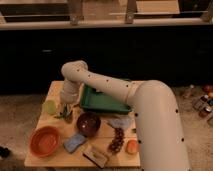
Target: Place pepper in metal cup
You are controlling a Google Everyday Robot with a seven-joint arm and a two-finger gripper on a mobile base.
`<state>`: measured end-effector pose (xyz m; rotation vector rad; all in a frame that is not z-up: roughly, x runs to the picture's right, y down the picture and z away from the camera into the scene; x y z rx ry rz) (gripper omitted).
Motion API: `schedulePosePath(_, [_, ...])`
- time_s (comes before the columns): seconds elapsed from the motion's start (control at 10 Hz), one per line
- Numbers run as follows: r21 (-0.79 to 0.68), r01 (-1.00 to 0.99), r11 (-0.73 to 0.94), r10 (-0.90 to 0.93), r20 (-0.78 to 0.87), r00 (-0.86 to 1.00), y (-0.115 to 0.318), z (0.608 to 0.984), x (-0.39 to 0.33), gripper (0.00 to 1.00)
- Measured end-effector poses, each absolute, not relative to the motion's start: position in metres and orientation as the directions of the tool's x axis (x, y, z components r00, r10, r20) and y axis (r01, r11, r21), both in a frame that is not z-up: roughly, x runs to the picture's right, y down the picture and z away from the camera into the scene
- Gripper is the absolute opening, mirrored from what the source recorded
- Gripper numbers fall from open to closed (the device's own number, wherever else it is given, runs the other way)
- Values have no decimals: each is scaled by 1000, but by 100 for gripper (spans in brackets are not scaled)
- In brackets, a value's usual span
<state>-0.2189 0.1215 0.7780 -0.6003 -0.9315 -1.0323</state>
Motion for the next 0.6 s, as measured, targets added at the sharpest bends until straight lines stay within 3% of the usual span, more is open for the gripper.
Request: schedulePosePath(0.6, [13,907,421,-448,873,195,121,776,-220,80])
